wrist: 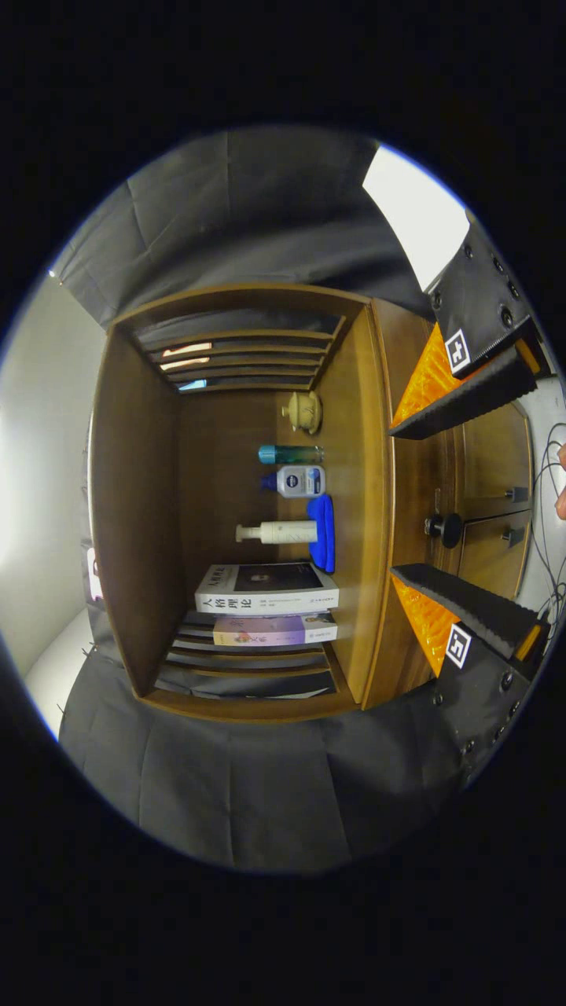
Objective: Pull open the drawer, take out the items inside it, and place them on the countertop above the cabinet.
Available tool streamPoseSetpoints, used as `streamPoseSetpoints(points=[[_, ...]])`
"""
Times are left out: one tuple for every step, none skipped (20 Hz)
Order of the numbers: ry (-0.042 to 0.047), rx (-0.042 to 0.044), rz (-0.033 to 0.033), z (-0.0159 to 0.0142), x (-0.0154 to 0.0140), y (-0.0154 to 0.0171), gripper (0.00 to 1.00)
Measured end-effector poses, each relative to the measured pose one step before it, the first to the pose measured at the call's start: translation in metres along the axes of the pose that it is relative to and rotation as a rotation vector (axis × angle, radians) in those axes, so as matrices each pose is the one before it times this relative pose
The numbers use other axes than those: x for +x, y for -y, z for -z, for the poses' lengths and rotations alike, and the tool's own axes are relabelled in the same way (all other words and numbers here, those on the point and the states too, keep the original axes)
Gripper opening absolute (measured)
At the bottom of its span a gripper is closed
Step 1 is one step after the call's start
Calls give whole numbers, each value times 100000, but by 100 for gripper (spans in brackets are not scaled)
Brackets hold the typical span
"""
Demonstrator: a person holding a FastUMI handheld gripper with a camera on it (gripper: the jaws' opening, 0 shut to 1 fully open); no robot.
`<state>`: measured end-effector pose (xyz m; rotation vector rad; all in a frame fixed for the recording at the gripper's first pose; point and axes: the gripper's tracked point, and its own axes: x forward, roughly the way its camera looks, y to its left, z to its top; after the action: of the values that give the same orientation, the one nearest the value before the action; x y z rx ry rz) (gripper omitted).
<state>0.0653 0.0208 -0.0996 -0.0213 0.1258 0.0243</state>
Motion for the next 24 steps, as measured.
streamPoseSetpoints(points=[[-996,-208,364,659,707,51,99],[-1289,-164,445,760,794,73,99],[-1754,5,131,994,841,-26,99],[-2173,250,-272,961,835,-209,99],[-2300,352,-604,1018,860,-294,99],[-1825,146,-516,802,768,-327,99],[-1533,-468,-308,830,721,-364,99],[-1432,-941,-40,596,752,-300,99],[-1339,-1178,13,681,683,-322,99],[-743,-1553,-177,377,550,-285,100],[-613,-1805,398,459,438,-161,100],[-697,-1423,902,363,508,41,100],[-914,-1073,1145,612,591,166,100],[-1112,-269,1044,460,408,96,100],[-655,755,162,353,317,-46,96],[-373,848,-201,207,340,-81,93],[19,505,457,54,224,74,90],[36,263,448,55,143,141,86],[928,644,333,-66,-33,-82,83],[-264,132,359,132,30,-81,79],[422,-163,-1547,-190,-42,-406,76],[-1646,713,-1847,237,346,-727,76],[1156,123,1049,-105,-977,278,67],[-673,-1364,826,125,679,-62,58]])
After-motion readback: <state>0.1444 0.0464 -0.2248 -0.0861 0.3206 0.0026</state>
